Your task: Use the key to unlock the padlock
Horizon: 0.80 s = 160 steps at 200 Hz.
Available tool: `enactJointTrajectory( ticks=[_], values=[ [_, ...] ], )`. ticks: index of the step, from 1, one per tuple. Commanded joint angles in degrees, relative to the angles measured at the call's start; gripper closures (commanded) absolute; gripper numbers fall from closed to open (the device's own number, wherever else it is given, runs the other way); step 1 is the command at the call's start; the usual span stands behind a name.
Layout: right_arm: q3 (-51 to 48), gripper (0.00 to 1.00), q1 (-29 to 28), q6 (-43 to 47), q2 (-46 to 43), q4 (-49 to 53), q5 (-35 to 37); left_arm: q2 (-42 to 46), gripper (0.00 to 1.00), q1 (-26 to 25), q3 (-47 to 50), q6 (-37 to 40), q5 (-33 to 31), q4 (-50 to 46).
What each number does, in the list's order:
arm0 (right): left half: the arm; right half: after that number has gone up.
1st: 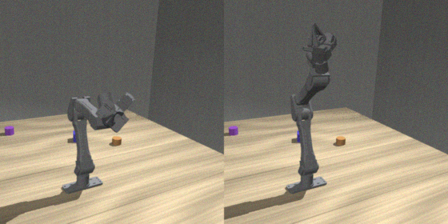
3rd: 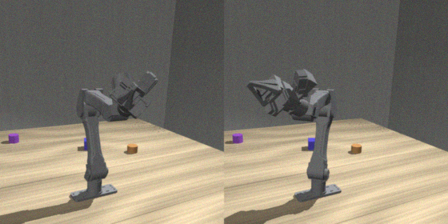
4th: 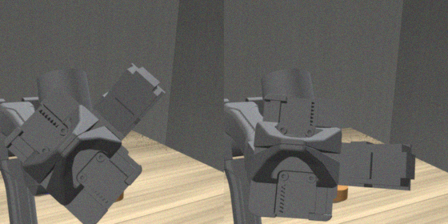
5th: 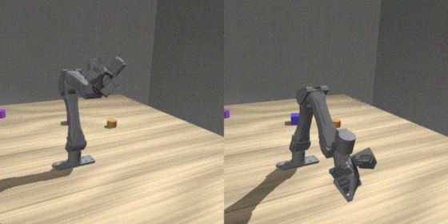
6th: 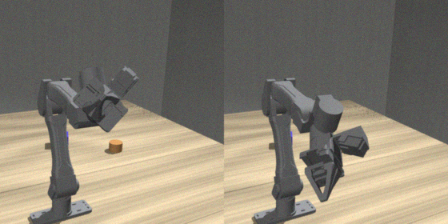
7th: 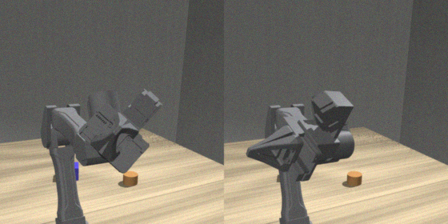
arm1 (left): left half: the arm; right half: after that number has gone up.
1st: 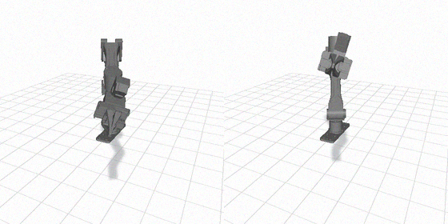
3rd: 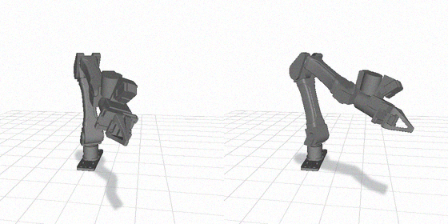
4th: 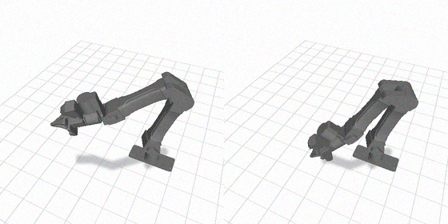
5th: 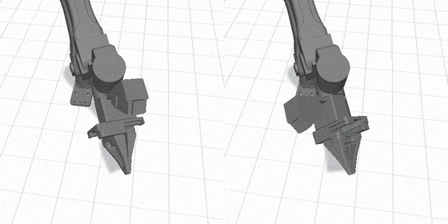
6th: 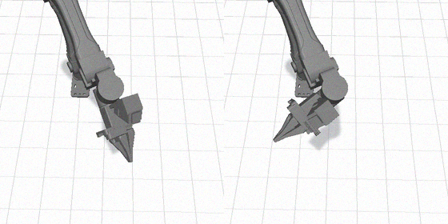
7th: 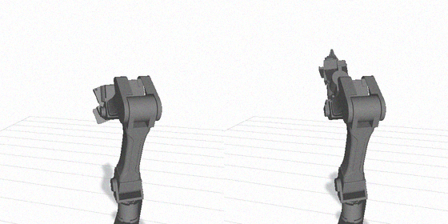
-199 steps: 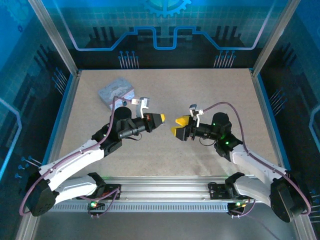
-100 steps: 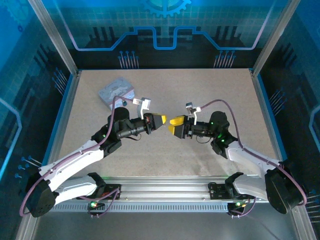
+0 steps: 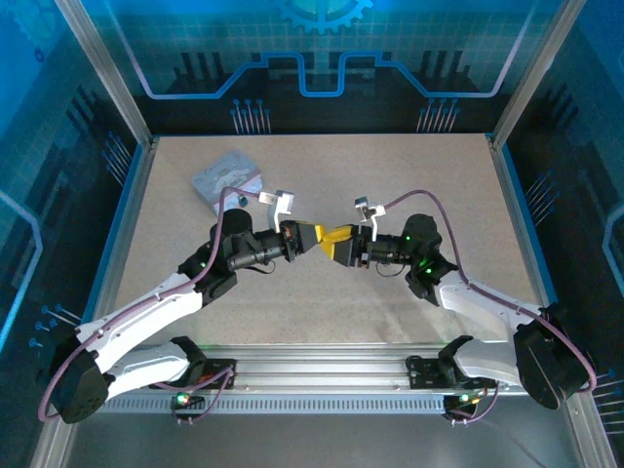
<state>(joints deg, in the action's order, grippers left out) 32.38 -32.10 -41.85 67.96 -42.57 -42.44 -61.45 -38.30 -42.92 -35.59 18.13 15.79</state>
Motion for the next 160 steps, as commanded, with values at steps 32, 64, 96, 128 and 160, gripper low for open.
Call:
enactJointTrajectory(
  ticks=[32,64,96,128,160],
  values=[
    [1.9,0.64,-1.6,0.0,1.0,-1.6,0.0,-0.5,1.00,0.7,0.6,1.1,0.6,1.3],
    [2.0,0.67,-2.0,-0.3,1.3,-1.6,0.4,-0.7,1.00,1.0,0.8,0.9,0.6,1.1],
    [2.0,0.72,-2.0,-0.3,0.8,-0.8,1.5,-0.8,1.00,1.1,0.8,0.9,0.4,0.8],
    [2.2,0.77,-2.0,-0.8,0.5,0.0,2.4,-0.9,1.00,1.3,0.9,0.9,0.6,0.9],
    [2.3,0.83,-2.0,-1.2,0.6,0.4,3.2,-0.9,1.00,1.3,1.0,1.0,0.9,1.0]
  ],
)
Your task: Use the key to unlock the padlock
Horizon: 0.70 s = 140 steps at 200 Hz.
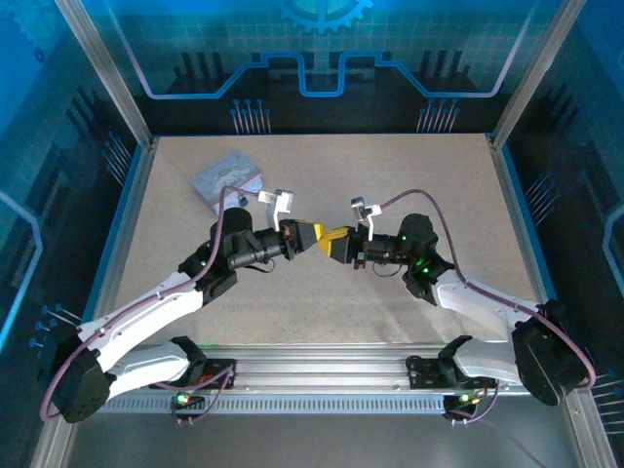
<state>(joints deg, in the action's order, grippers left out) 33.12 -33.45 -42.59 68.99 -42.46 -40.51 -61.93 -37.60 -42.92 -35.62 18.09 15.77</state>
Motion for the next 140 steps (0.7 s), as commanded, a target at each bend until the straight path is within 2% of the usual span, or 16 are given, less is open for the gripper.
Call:
enactJointTrajectory(
  ticks=[1,27,84,113,126,140],
  values=[
    [1.6,0.83,-0.6,-0.5,-0.4,0.3,1.3,-0.4,1.00,0.6,1.0,0.9,0.9,1.1],
    [1.7,0.89,-0.6,-0.3,-0.5,1.3,1.6,-0.3,1.00,0.7,1.2,0.9,1.0,1.2],
    [1.3,0.97,-0.6,0.4,-0.5,3.5,2.6,-0.2,1.00,1.1,1.3,0.7,0.8,1.4],
    [1.5,0.98,-0.6,2.4,-1.3,7.3,3.6,0.2,0.80,1.8,0.9,0.6,0.7,0.9],
    [1.6,0.98,-0.6,3.8,-2.0,10.0,4.3,0.6,0.60,2.5,0.7,0.6,0.4,0.1],
    [1.8,0.98,-0.7,5.7,-3.2,13.7,5.8,1.2,0.49,3.8,0.4,0.7,0.0,-1.4]
  ],
)
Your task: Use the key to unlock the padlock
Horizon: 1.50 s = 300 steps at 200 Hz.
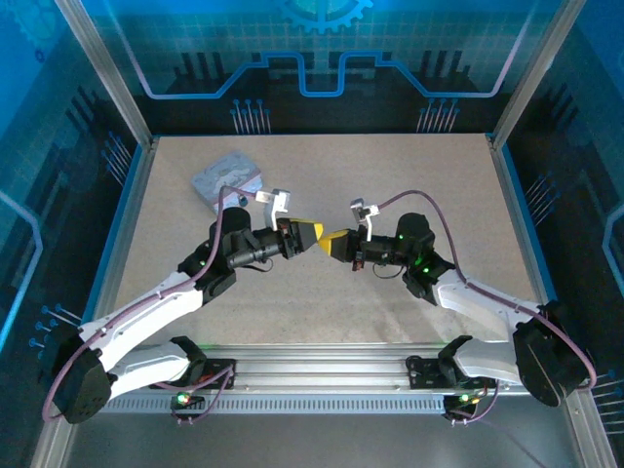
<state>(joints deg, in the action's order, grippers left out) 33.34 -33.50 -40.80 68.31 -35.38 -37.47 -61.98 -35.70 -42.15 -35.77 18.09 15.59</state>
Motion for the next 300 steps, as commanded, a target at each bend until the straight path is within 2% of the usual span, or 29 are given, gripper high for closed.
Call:
enactJointTrajectory(
  ticks=[1,9,41,53,77,133,221,300],
  values=[
    [1.6,0.98,-0.6,4.0,-2.6,6.9,2.8,1.3,0.48,2.0,-0.4,0.9,0.0,-1.4],
    [1.5,0.98,-0.5,4.9,-3.2,8.8,3.7,1.5,0.40,3.0,-0.6,0.9,-0.4,-2.8],
    [0.9,0.98,-0.5,7.7,-6.2,16.1,7.1,1.3,0.16,9.0,-1.8,0.9,-2.1,-8.6],
    [0.7,0.98,-0.5,8.6,-7.4,18.9,8.9,0.6,0.10,11.4,-2.9,1.9,-3.4,-11.5],
    [-0.2,0.98,-0.5,9.1,-9.3,22.6,10.9,-2.3,0.01,14.2,-7.9,7.4,-9.7,-20.7],
    [-1.0,0.98,-0.5,10.0,-12.1,27.5,13.4,-14.0,0.01,20.2,-19.1,17.4,-19.4,-29.5],
    [-2.4,0.98,-0.7,9.8,-16.1,31.5,16.0,-40.3,0.01,25.3,-41.9,25.5,-20.4,-35.8],
    [-2.9,0.97,-0.5,10.2,-16.9,32.8,17.2,-56.4,0.01,27.0,-58.1,29.6,-20.2,-40.9]
  ],
)
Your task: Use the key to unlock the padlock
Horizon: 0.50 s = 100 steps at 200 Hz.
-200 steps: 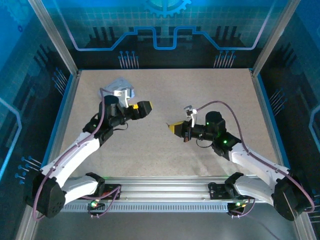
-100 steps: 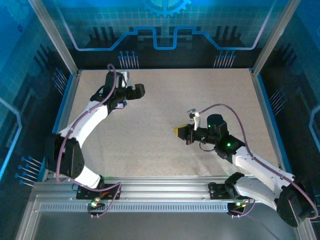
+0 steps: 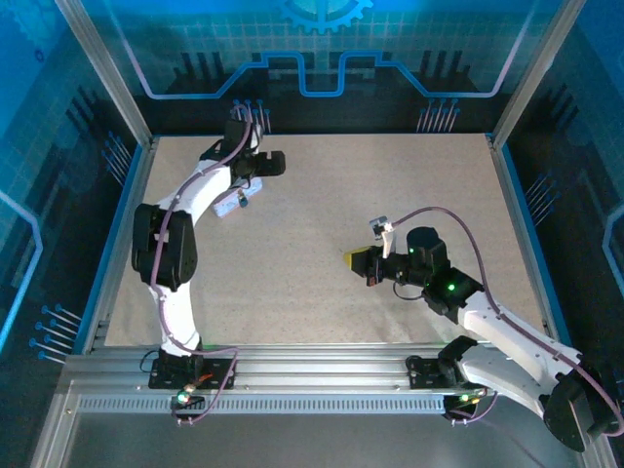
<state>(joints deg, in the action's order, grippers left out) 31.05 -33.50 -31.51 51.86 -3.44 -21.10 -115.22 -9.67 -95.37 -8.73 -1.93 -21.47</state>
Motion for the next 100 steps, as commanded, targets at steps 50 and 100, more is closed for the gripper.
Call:
enactJointTrajectory(
  ticks=[50,100],
  values=[
    [-0.7,0.97,-0.4,0.8,0.0,0.6,0.9,-9.5,0.01,1.1,-10.9,3.3,-0.1,-7.8],
    [-1.0,0.97,-0.4,0.5,-0.9,2.2,1.5,-11.8,0.01,1.1,-11.3,3.1,0.1,-9.9]
  ],
)
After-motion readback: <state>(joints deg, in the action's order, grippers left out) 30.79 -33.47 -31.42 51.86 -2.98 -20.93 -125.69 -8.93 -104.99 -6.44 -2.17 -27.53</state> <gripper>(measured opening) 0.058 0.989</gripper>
